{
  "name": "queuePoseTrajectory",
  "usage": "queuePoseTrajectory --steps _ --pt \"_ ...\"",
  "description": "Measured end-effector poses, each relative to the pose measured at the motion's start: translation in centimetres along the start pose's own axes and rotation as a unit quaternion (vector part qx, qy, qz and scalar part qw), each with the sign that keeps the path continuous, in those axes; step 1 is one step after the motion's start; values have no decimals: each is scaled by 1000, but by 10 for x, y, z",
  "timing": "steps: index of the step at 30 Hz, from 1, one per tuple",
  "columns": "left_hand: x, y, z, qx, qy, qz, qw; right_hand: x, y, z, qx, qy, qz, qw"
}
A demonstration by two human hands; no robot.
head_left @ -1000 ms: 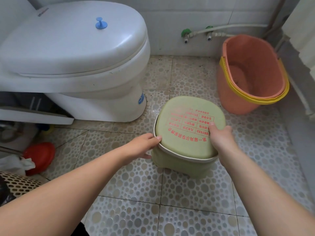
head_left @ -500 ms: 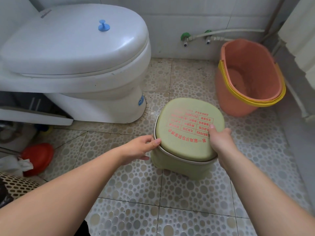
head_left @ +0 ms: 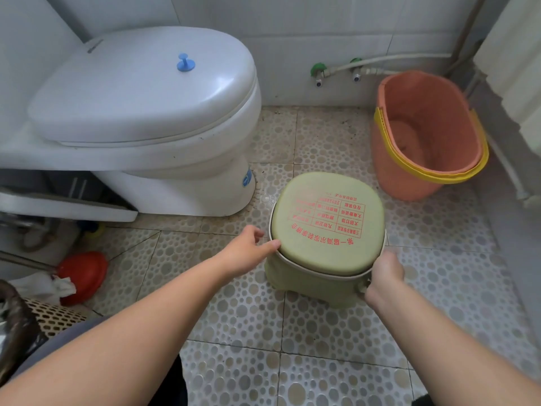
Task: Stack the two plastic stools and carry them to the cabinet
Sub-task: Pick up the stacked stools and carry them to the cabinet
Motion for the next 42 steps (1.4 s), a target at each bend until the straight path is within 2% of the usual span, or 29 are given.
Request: queuePoseTrajectory --steps 5,9,14,18,22,28,35,39,42 --pt "-18 12 -2 -39 140 57 988 14 0 -3 36 8 -15 999" --pt "-28 5 -29 -16 134 56 989 15 -21 1 61 34 -23 997" --pt "-27 -8 -51 40 206 123 970 7 -51 6 72 62 -33 995" --pt "-21 -11 -48 50 233 125 963 -3 -62 -3 56 -8 -49 997" --pt "-21 -11 -51 38 242 114 963 -4 -63 -10 82 -28 -70 994" --pt "-19 -12 -52 39 262 116 957 -10 -83 -13 142 2 -47 989" --pt "-18 -9 -53 48 316 103 942 -17 -99 -10 124 5 -44 991" --pt "-11 -10 -44 12 342 106 933 -24 -89 -18 113 -34 -49 992" --pt "-7 -8 -38 -28 338 98 936 -20 -89 -25 103 -28 -21 994"
Point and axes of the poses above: each hand's wrist, its own y-axis away from the middle knuckle, its own z-axis out of the back of the hand, x = y × z, the point moved 6 cm from there along -y, towards the middle knuckle, and after that the axes turned 13 degrees about -y, right-handed, at the moved point
